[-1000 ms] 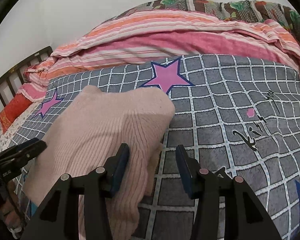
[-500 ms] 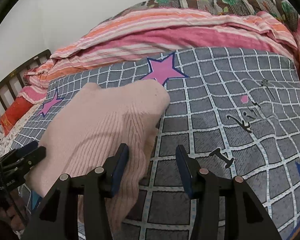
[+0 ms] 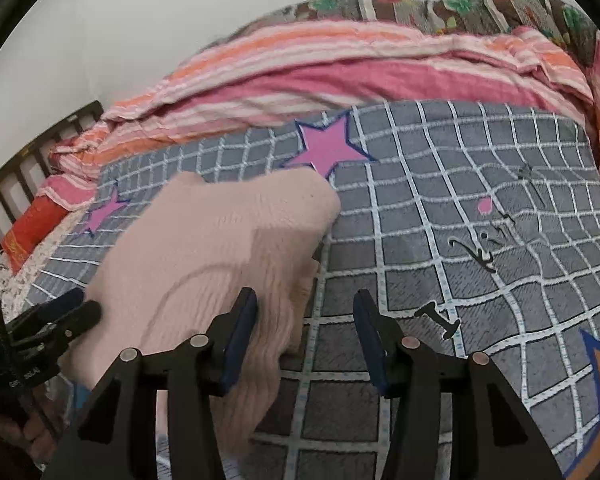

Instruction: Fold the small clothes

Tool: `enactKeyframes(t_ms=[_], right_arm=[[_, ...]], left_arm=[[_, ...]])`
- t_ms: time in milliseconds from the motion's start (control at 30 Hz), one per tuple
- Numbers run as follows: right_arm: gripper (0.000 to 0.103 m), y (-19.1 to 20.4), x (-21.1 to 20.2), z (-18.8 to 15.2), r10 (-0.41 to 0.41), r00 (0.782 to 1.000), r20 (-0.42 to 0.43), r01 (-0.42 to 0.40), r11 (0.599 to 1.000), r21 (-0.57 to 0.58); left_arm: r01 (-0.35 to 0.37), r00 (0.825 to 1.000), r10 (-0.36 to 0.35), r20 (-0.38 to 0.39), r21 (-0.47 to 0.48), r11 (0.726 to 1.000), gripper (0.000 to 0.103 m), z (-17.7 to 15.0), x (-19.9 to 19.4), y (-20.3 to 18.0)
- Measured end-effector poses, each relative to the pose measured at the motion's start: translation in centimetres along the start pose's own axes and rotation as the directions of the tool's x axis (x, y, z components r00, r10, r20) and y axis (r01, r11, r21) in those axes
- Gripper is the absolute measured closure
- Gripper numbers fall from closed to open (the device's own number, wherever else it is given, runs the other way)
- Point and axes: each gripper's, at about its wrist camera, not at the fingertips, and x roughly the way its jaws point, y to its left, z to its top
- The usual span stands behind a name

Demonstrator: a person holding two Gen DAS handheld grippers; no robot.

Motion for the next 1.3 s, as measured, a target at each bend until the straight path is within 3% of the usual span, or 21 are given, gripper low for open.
enactKeyframes(t_ms=[133,300,500,667,767,833,1000,1100,1300], right_arm=[[0.053,0.4,-0.9,-0.5,0.050,0.999,-0.007,-0.050,0.999,0.014],[0.054,1.4,-0.4,-1.4,0.070,0.997,-0.040,-0.071,0.997,-0.008],[0.053,1.4,0.1,-0.8,0.075,0.997,-0.014,-0.075,0.997,0.005],[0.054,1.2,1.5,0.8,0.085,0.996,-0.016,-0.085,0.995,0.047],[0.063,1.2,2.4,1.5,0.088,0.996,-0.019,-0.086,0.994,0.065],[0.086,1.2,3.0,1.8,0.110,0.994,-0.023,-0.108,0.991,0.073],[0.089,0.8,1.4,2.1,0.131,0.990,0.045,-0.133,0.990,0.037],[0.090,1.1,2.8,1.5,0.070,0.998,-0.010,-0.070,0.997,0.023],[0.085,2.2,1.5,1.4,0.006,1.000,0.015,-0.006,0.999,-0.045]], left_arm=[[0.055,0.998,-0.055,-0.021,0.022,0.998,0.036,-0.5,0.0,-1.2],[0.010,0.999,-0.008,-0.032,0.077,0.997,0.034,-1.0,0.3,-2.2],[0.022,0.999,-0.020,0.040,-0.043,0.999,0.034,0.3,-0.8,0.0],[0.014,1.000,-0.011,0.021,-0.133,0.991,0.034,0.9,0.3,1.7],[0.016,1.000,-0.014,0.017,-0.142,0.990,0.034,1.1,0.9,1.9],[0.020,1.000,-0.017,0.019,-0.147,0.989,0.034,1.2,1.1,2.0],[0.024,0.999,-0.020,0.027,-0.151,0.988,0.034,1.6,1.1,1.9],[-0.010,1.000,0.009,-0.006,-0.134,0.991,0.032,1.6,1.9,1.6],[-0.010,1.000,0.009,-0.005,-0.124,0.992,0.032,1.4,1.7,1.8]])
